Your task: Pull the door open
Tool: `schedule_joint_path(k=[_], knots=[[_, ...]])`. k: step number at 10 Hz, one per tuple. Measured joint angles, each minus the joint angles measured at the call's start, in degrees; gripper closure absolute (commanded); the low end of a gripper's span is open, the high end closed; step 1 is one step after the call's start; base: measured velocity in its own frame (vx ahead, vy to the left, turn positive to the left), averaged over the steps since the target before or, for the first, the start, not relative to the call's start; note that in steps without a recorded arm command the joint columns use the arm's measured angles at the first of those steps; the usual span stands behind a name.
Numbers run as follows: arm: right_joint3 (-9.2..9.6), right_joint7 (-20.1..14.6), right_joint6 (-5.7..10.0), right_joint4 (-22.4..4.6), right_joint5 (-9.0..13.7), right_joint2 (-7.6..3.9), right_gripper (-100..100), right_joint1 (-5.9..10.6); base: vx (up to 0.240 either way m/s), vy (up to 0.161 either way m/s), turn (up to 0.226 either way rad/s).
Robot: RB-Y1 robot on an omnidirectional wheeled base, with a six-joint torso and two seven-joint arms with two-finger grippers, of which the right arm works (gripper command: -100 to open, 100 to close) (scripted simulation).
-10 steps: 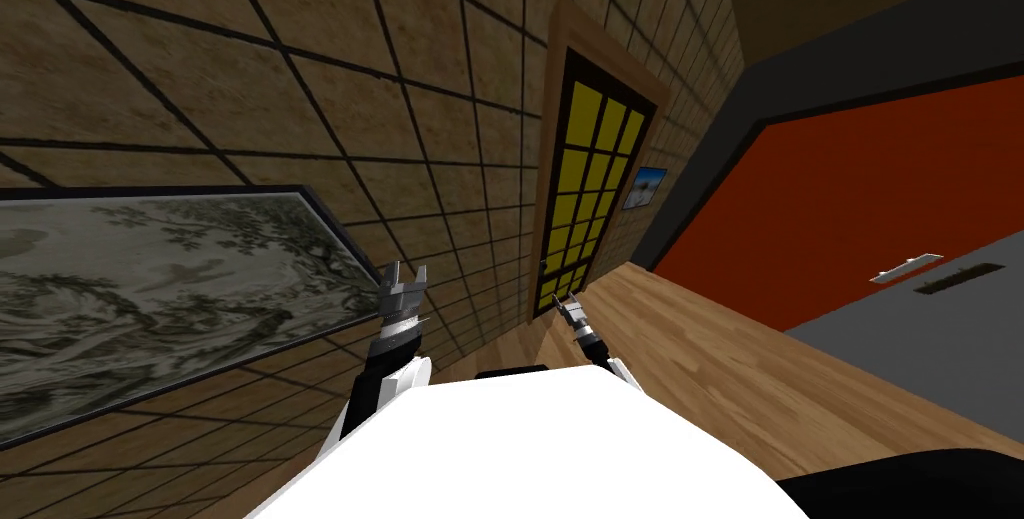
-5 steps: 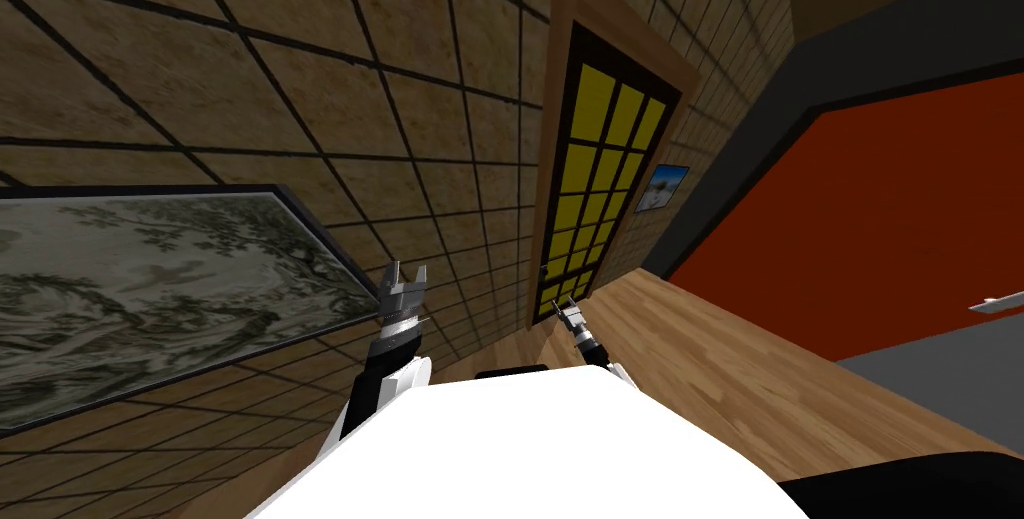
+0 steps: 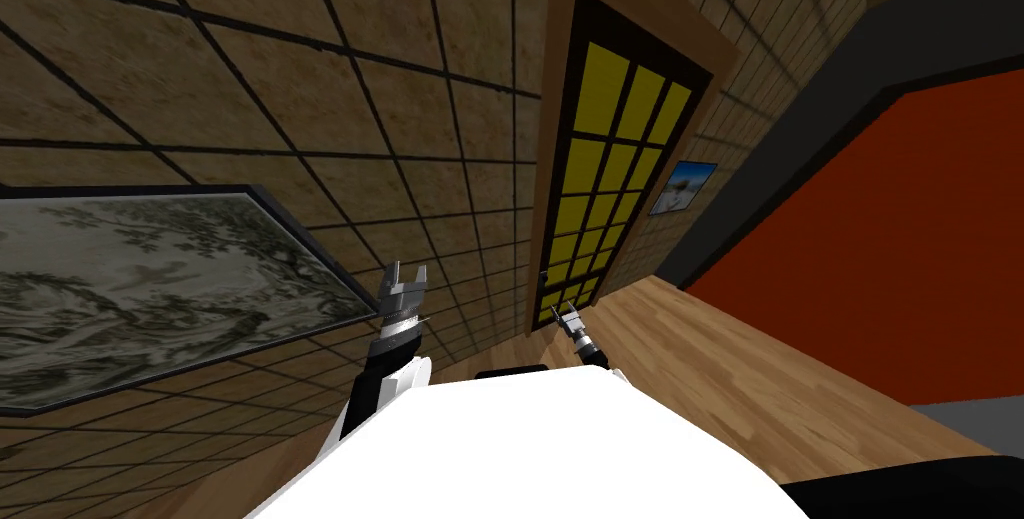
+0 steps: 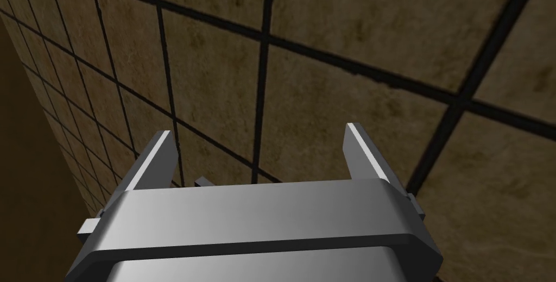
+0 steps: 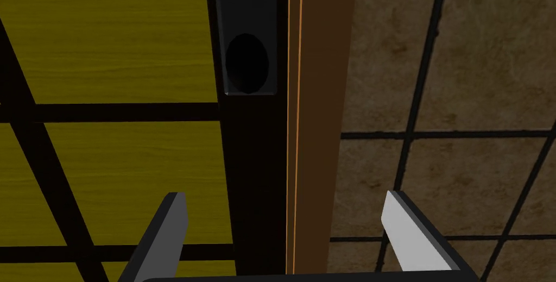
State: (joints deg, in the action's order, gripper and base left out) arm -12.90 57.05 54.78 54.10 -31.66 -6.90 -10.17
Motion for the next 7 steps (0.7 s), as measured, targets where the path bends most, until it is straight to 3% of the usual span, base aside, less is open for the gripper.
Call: schedule_joint_path(k=[3,4,7], knots=[[-0.44,2.31,1.21,-2.72,-1.26,0.1,-100,0.19,0.084,-0.101,0.064],[-0.47,2.44,1.31,-2.82,-1.29,0.09,-100,0.22,0.09,0.096,0.226],[-2.4,1.95,2.95,-4.41,0.02,-1.79,-100,-0.84,0.139,0.159,0.136]])
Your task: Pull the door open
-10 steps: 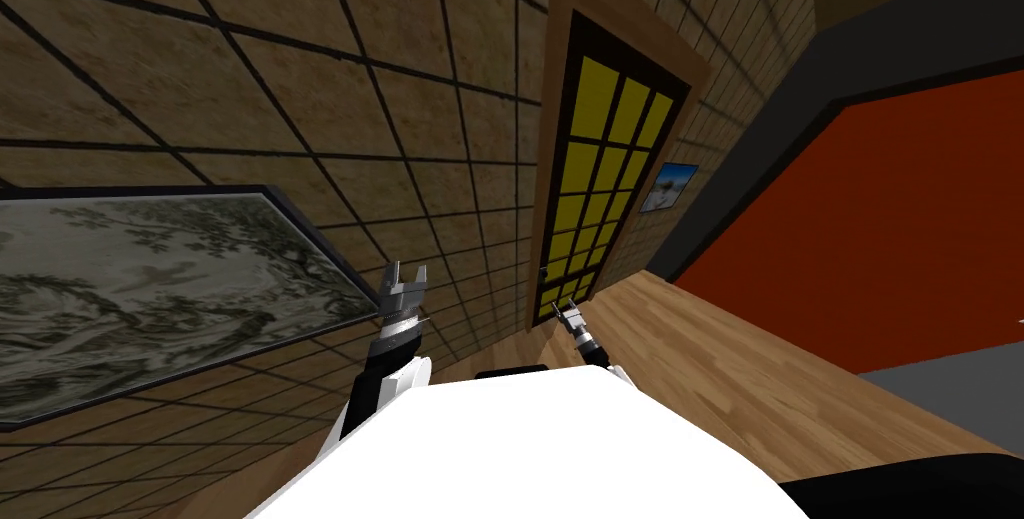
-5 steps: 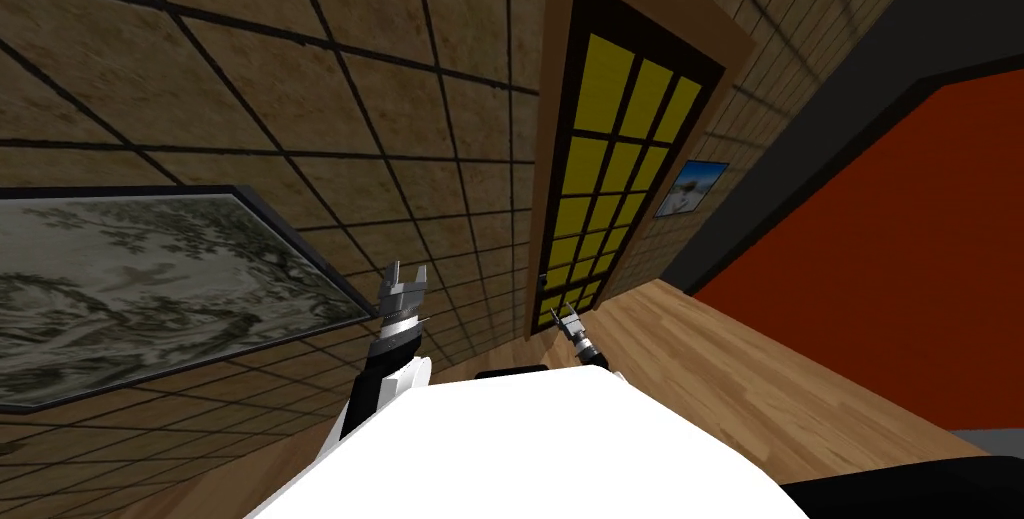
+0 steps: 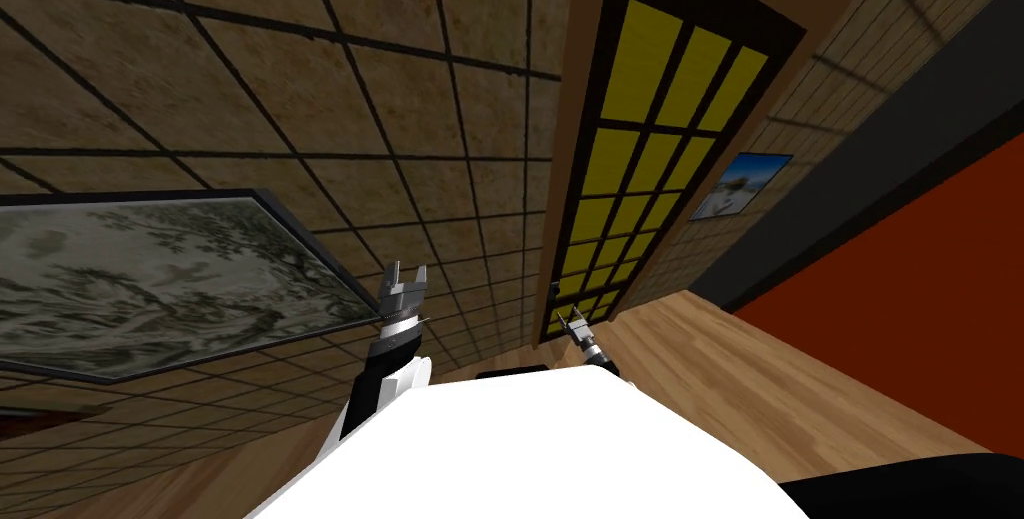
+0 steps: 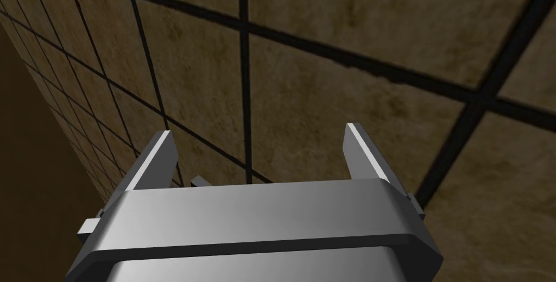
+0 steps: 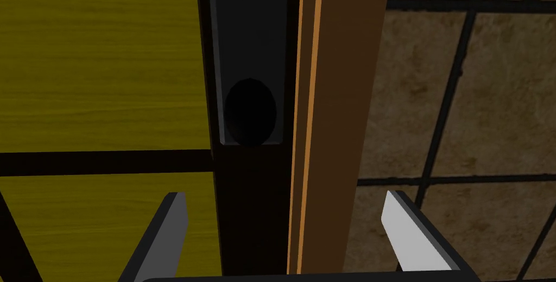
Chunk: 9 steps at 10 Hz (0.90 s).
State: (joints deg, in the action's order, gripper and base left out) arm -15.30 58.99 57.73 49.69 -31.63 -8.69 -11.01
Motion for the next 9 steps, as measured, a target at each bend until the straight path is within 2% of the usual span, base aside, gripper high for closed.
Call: schedule_joint_path(k=[2,4,5,7,8,9], knots=[[-0.99,0.22,1.18,-2.37,0.7,-0.74,-100,0.66,0.111,0.076,0.129],[-2.55,0.04,2.66,-4.33,1.87,-2.1,-100,0.45,0.149,0.046,0.181],[-3.2,-0.46,2.88,-3.53,2.38,-2.5,-100,-0.6,0.114,0.0,0.074],[-3.91,-0.35,3.85,-5.5,2.94,-3.18,-100,0.1,0.037,-0.011,0.06],[-4.57,-0.31,4.7,-7.21,3.47,-3.95,-100,0.6,0.143,-0.013,0.155],[-5.15,-0.55,5.08,-7.21,3.94,-4.3,-100,0.22,0.039,0.005,0.019]])
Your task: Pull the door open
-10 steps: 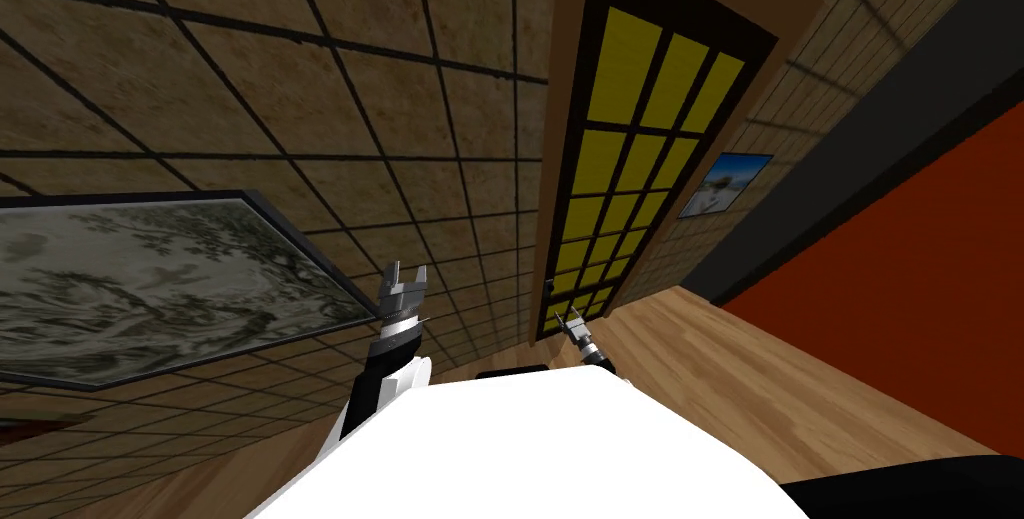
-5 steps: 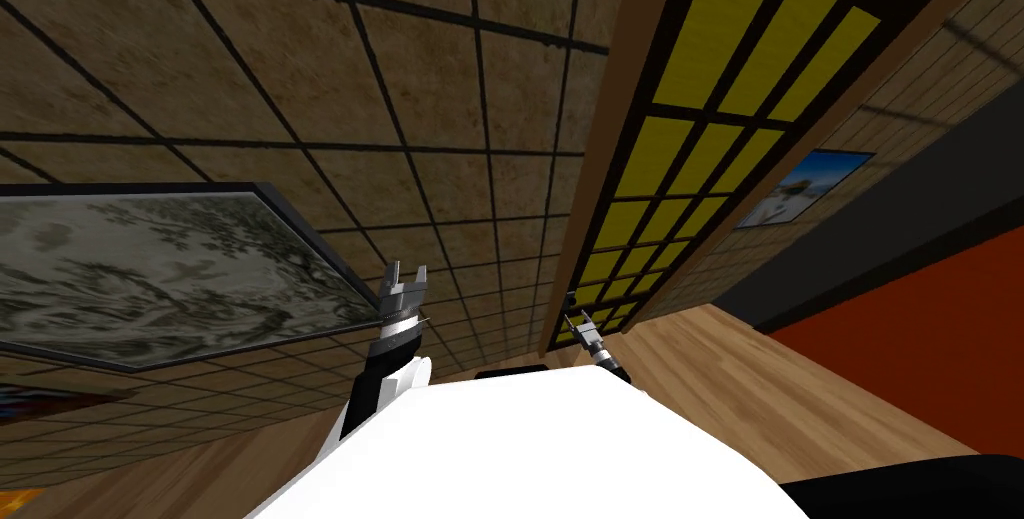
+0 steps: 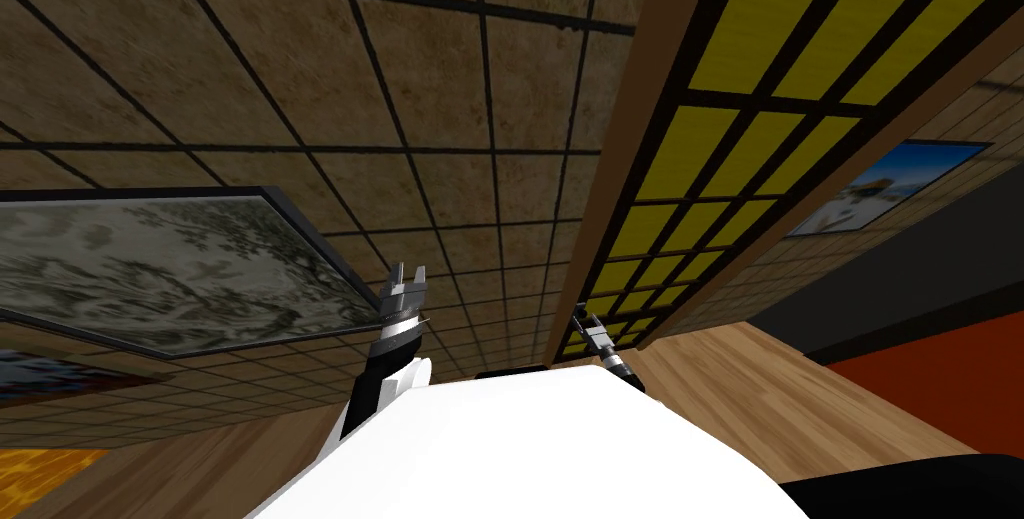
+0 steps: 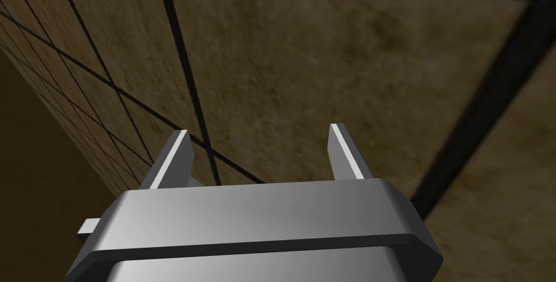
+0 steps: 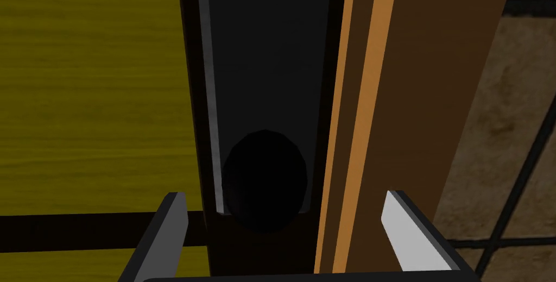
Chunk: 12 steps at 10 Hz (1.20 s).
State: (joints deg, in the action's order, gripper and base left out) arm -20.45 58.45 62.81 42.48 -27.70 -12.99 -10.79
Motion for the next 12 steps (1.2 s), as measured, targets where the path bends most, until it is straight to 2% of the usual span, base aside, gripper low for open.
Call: schedule_joint_path(k=[1,2,8,12], knots=[[-0.57,0.0,0.68,-1.29,0.46,-0.54,-100,0.42,-0.016,-0.003,0.007],[-0.65,0.03,0.88,-1.5,0.51,-0.6,100,0.48,-0.017,-0.01,0.009],[-0.68,0.0,0.63,-1.31,0.5,-0.64,100,0.35,-0.007,-0.003,0.01],[0.11,-3.95,0.29,-1.05,2.46,-0.85,100,0.36,-0.049,-0.021,0.065]])
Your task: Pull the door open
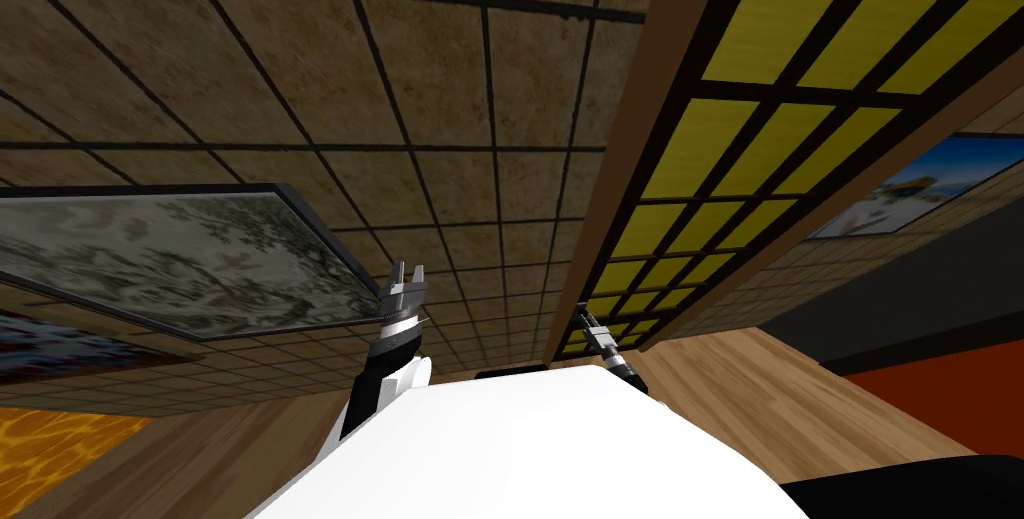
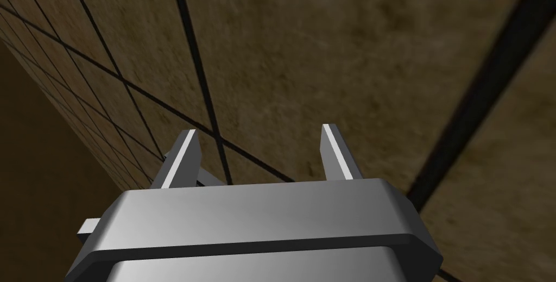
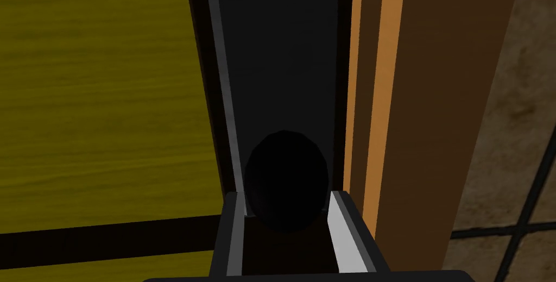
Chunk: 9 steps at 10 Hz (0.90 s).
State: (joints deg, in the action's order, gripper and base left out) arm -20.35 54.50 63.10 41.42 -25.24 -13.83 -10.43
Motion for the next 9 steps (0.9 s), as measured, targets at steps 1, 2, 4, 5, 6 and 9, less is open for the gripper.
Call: schedule_joint_path(k=[1,2,4,5,6,9], knots=[[0.21,-1.02,-0.1,0.02,0.49,-0.02,100,0.05,-0.045,-0.015,0.062],[0.42,-2.07,-0.18,0.02,0.97,-0.05,100,0.02,-0.043,-0.017,0.059],[0.91,-4.42,-0.23,-0.26,2.12,-0.15,-100,0.09,-0.061,-0.007,-0.005],[0.66,-3.86,0.22,-0.14,1.76,-0.23,-100,-0.47,-0.092,0.033,-0.082],[0.34,-2.6,0.9,-0.14,1.31,-0.29,-100,-1.08,-0.102,0.034,-0.056],[-0.5,0.91,2.48,1.08,-0.16,-0.12,-100,-3.54,-0.111,0.027,-0.058]])
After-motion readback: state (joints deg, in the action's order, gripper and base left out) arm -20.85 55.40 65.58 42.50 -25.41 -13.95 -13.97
